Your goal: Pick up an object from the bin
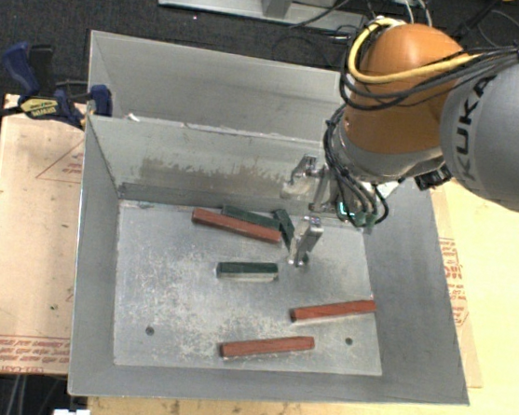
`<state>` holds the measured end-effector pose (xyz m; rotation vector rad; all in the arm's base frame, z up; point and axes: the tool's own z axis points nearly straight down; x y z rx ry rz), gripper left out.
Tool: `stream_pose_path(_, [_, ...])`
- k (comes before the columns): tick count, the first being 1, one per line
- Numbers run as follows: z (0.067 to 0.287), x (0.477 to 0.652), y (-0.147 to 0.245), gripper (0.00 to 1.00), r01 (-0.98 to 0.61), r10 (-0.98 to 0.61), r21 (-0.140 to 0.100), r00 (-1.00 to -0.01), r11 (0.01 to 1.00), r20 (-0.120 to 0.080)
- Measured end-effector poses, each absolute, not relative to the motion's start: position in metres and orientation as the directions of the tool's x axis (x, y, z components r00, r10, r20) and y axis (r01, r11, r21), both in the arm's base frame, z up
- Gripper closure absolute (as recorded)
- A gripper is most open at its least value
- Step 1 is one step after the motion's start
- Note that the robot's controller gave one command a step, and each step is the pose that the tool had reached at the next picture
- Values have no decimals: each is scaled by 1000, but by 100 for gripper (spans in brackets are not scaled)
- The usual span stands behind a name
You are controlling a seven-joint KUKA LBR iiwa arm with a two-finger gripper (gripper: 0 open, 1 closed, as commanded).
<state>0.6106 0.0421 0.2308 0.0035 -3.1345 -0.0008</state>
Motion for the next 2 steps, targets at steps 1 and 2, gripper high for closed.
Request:
stream_pose_path(1, [236, 612, 42, 0, -1, -1, 1, -1000, 1000, -1])
stream_pose_path(2, [182, 611, 43, 0, 39, 40, 2, -999, 999, -7])
